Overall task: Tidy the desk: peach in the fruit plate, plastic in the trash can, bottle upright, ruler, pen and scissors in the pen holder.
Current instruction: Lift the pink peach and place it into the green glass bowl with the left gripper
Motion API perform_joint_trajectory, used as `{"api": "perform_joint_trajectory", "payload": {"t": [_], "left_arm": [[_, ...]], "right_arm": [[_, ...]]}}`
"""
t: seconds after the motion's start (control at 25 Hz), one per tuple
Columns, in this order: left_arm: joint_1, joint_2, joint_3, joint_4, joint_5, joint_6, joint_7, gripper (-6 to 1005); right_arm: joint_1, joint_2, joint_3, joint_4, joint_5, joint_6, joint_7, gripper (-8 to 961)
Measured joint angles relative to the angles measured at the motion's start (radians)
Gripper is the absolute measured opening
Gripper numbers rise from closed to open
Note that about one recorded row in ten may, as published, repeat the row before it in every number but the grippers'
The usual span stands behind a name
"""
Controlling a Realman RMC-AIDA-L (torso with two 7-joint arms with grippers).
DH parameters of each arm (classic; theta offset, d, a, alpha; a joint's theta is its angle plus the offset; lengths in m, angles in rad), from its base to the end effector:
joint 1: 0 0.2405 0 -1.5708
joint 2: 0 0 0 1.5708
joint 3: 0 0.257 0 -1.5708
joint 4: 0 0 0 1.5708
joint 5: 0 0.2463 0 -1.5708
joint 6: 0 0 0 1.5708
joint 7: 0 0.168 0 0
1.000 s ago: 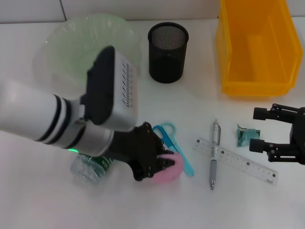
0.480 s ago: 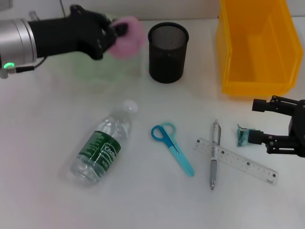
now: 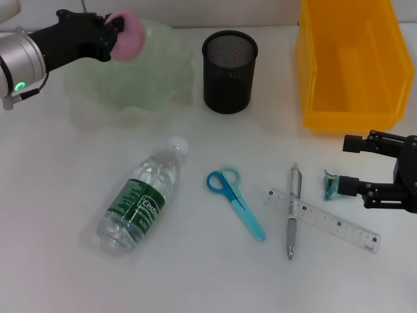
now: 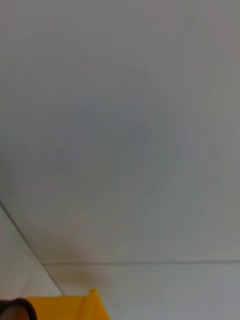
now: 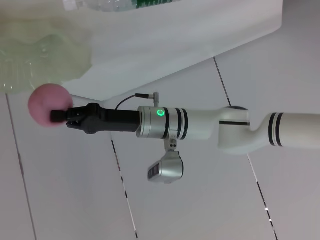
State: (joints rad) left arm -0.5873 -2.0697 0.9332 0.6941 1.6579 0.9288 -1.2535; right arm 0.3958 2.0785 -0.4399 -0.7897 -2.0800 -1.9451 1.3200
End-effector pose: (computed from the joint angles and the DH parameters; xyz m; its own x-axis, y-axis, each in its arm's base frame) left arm -0.2568 0.4723 0.0031 0.8656 0.1519 0.4772 0.4508 -0.6514 -0.6104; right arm 0.3009 0.2954 0.0365 0.7411 -0.2892 -0.6059 -0.4166 -0.9058 -0.0772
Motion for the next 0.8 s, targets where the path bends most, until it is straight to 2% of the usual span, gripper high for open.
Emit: {"api": "perform_joint_trajectory", "payload": {"t": [0.12,0.16,0.36,0.52,0.8], "left_arm": [[0.000,0.000,0.000,0.000,0.000,0.000,0.000,72],[0.007,-0.003,-0.015,-0.053,-0.073,-0.040,0.066,74],[0.009,-0.005,-0.004,-0.079,-0.086,-0.062,0.072,83],[0.011,-0.004,-0.005,-0.084,-0.089,-0.042,0.074,302],[0.011,-0.002,-0.014,-0.085,-0.098,0.001,0.070,507]], "right_arm": [[0.000,0.000,0.000,0.000,0.000,-0.001,0.002,831],[0.000,0.000,-0.001,0.000,0.000,-0.002,0.007,831],[0.005,0.001,-0.002,0.000,0.000,-0.015,0.014,831],[0.007,0.001,-0.001,0.000,0.000,-0.022,0.015,831],[0.006,0.002,0.004,0.000,0.000,-0.023,0.015,831]]}}
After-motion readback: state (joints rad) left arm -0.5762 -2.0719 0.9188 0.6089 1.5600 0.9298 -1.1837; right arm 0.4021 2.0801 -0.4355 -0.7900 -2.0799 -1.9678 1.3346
